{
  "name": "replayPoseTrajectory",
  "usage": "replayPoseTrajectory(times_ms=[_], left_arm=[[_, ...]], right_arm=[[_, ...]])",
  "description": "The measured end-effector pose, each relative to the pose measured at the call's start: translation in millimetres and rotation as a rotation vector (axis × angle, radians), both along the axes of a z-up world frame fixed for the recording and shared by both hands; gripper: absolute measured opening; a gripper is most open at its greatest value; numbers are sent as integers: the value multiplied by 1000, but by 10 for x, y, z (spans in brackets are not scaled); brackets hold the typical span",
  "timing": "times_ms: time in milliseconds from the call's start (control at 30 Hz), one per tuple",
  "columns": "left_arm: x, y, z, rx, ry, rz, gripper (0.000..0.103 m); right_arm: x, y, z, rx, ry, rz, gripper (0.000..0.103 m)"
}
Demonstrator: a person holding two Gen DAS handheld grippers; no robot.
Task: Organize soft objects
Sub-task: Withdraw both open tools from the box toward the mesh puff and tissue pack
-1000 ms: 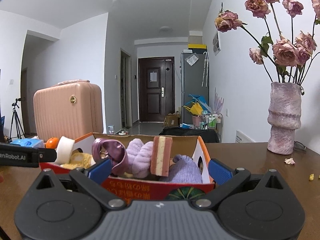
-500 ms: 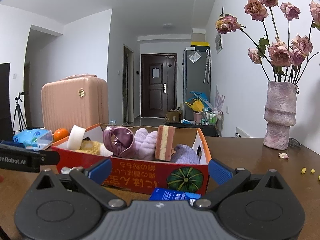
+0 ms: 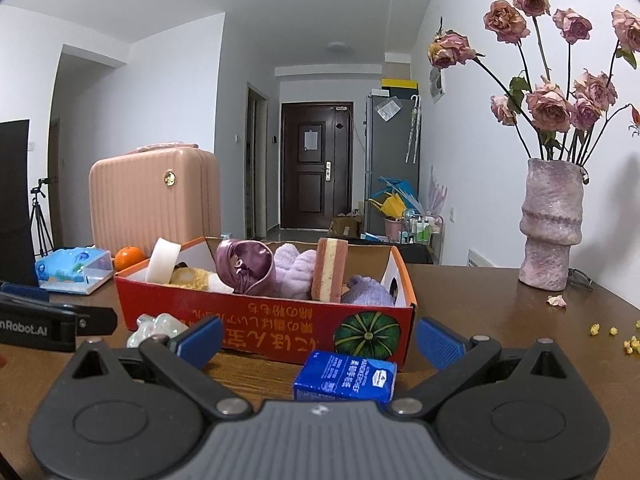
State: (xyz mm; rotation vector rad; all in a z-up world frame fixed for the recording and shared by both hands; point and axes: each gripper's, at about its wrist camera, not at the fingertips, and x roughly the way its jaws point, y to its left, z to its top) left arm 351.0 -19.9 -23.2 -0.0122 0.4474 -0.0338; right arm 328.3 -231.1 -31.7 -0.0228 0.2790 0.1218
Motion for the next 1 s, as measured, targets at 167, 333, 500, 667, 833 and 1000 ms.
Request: replayPoseTrajectory(times_ms=[167,333,500,667,833,1000], left_arm=[[-55,6,-13,-4,10,0,103],[-92,11,-25,-6,18,0,103],[-95,4,-45,-6,29,-2,103],[-65,19,-69,-11,46,-3,103],[-59,13,-82,-9,53,-8,103],[-18,-6,-108,-3,70,-12,103]], right_arm=[[-34,-21,-11,-1,15,-14,103],[-44,-39,-17,3,36,-22,103],[-37,-34,-31,-1,54,-17,103],[-6,-44,-45,2,73,-24,103],[29,-53,-54,5,91,-37,103],[72,-84,-67,15,114,-57,103]])
